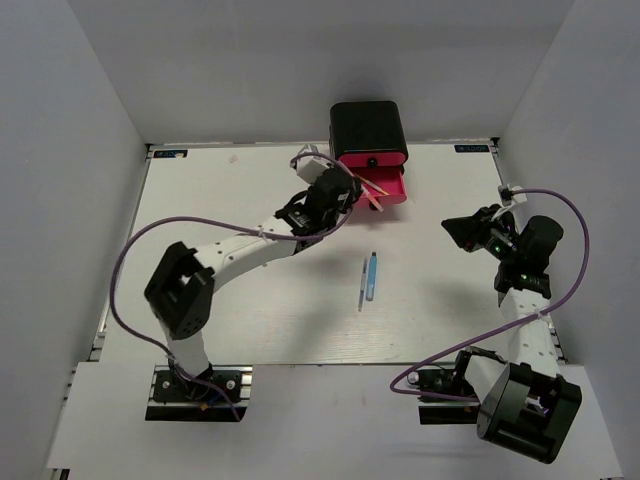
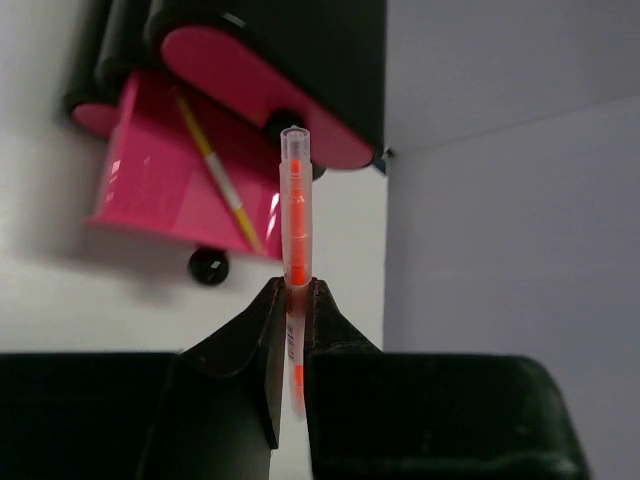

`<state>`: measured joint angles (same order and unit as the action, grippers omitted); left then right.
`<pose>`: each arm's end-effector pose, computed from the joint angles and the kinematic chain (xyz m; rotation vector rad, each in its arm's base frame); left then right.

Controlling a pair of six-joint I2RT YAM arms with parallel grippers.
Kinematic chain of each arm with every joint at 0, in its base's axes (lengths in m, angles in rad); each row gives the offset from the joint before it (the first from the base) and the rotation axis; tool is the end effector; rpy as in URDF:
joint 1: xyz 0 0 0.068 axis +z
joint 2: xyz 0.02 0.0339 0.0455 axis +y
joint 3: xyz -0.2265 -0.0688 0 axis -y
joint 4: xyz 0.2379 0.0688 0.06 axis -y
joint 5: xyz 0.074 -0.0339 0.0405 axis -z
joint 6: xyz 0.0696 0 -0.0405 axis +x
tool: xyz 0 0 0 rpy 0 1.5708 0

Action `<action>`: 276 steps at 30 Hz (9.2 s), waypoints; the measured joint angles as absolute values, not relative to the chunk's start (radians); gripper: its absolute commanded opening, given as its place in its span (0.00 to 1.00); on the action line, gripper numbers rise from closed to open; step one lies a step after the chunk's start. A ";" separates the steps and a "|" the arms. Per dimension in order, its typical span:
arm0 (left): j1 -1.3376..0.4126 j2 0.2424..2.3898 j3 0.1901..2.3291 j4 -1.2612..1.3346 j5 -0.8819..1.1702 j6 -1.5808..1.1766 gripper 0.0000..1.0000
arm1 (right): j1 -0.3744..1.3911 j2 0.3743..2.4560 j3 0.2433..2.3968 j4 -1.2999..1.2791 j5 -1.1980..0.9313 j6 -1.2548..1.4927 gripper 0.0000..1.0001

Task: Sort the stationery into containers
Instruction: Place the pen in the storage box, then pick up the pen from the center of the board, then place the pen in the drawer, then close the drawer at the center of the board.

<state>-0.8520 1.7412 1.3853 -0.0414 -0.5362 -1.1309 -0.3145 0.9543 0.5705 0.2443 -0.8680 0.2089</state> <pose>0.3071 -0.2970 0.2583 -0.6275 1.8929 -0.7964 0.2541 -0.0268 0.2483 -0.2062 1.6910 0.6588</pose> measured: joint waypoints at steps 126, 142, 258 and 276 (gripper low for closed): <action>-0.807 0.677 0.548 -0.607 -0.116 -0.760 0.99 | 0.734 1.776 1.032 -0.213 -0.036 -0.062 0.14; -0.807 0.667 0.548 -0.607 -0.116 -0.760 0.99 | 0.740 1.724 1.208 -0.365 -0.482 -0.224 0.05; -0.807 0.717 0.515 -0.537 -0.089 -0.744 0.99 | 0.293 1.894 1.168 0.265 -0.157 -0.411 0.00; -0.807 0.772 0.515 -0.458 -0.059 -0.738 0.99 | 0.300 1.938 1.184 0.498 -0.035 -0.322 0.00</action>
<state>-0.8074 0.7715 0.5152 -0.4583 -0.0589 -0.7376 0.3004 1.9385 1.1835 0.4980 -0.0345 -0.3218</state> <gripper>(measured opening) 0.987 0.008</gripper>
